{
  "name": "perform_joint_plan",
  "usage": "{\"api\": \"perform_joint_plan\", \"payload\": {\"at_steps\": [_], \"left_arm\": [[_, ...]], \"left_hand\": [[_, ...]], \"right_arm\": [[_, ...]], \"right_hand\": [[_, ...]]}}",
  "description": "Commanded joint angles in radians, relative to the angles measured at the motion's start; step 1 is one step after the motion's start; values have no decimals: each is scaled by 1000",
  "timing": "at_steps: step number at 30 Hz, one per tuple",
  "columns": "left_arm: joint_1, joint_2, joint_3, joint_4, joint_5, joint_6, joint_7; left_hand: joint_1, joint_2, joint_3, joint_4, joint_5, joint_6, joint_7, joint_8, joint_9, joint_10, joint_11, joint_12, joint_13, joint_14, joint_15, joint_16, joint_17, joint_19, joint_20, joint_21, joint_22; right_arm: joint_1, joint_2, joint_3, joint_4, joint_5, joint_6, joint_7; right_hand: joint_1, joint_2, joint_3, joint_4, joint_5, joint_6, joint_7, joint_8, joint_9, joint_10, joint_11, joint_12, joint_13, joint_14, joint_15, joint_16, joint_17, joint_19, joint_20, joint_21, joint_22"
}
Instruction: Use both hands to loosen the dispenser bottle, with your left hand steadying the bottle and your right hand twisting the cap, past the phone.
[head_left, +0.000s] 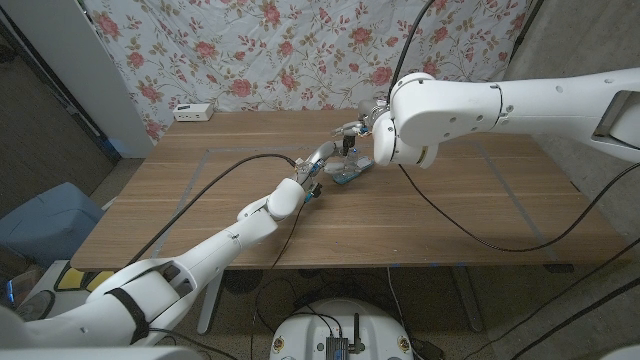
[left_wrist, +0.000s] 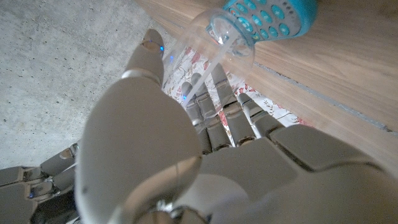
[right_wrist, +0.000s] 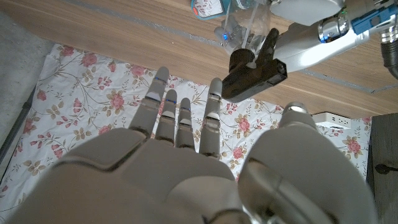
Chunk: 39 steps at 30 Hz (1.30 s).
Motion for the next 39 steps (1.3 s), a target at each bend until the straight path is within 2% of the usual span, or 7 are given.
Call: {"api": "perform_joint_plan", "payload": {"at_steps": [1, 13, 17, 32, 35, 39], "left_arm": [[-13, -10, 5, 23, -5, -10, -8], [-9, -8, 4, 16, -5, -1, -1], [-11, -10, 4, 20, -6, -1, -2], [-38, -30, 15, 70, -11, -21, -12], [-43, -34, 17, 76, -10, -22, -12], [-44, -37, 19, 76, -11, -19, -13]], "left_hand": [[5, 135, 70, 63, -1, 64, -16, 8, 2, 48, -47, 7, 3, 60, -126, 2, 5, 11, -53, -2, 2], [3, 136, 71, 64, -2, 60, -15, 6, 2, 46, -47, 5, 2, 59, -123, 1, 5, 11, -52, -2, 2], [4, 136, 71, 63, -2, 63, -15, 7, 2, 49, -47, 6, 1, 59, -123, 2, 6, 11, -53, -2, 2], [2, 134, 72, 63, -3, 64, -15, 8, 2, 50, -50, 7, 3, 63, -125, 1, 3, 11, -53, -2, 2], [3, 134, 72, 62, -3, 64, -15, 8, 2, 48, -48, 6, 2, 61, -125, 1, 4, 11, -53, -2, 2], [3, 134, 73, 62, -4, 64, -15, 8, 2, 48, -50, 6, 3, 61, -124, 0, 3, 11, -53, -2, 2]], "right_arm": [[6, 15, -14, 36, 5, 0, -1], [-8, 19, -8, 66, -7, 0, -1], [-19, 21, 1, 77, -17, 0, -1], [-96, -7, 57, 63, -111, 0, -1], [-126, -22, 84, 46, -170, 0, 43], [-186, -46, 137, 14, -307, 0, 157]], "right_hand": [[26, 0, 11, -20, 8, 13, -8, 8, 6, 10, -1, 2, 3, 12, 2, -4, 1, 13, 0, 2, 4], [125, 10, 57, -103, -5, 29, -29, 24, 19, 21, -1, 0, 3, 28, -2, -6, -2, 42, -1, 4, 3], [150, 15, 70, -122, -14, 40, -38, 29, 23, 28, -8, 1, 3, 35, -4, -5, -2, 55, -2, 5, 3], [202, 35, 102, -155, -29, 78, -75, 48, 31, 45, -37, 4, 3, 55, -25, -3, -3, 78, -5, 5, 2], [214, 39, 109, -161, -32, 81, -83, 48, 31, 47, -45, 4, 4, 58, -33, -2, -3, 78, -8, 3, 2], [232, 43, 119, -169, -36, 84, -95, 48, 28, 47, -62, 3, 4, 59, -45, -3, -3, 79, -10, 2, 2]]}}
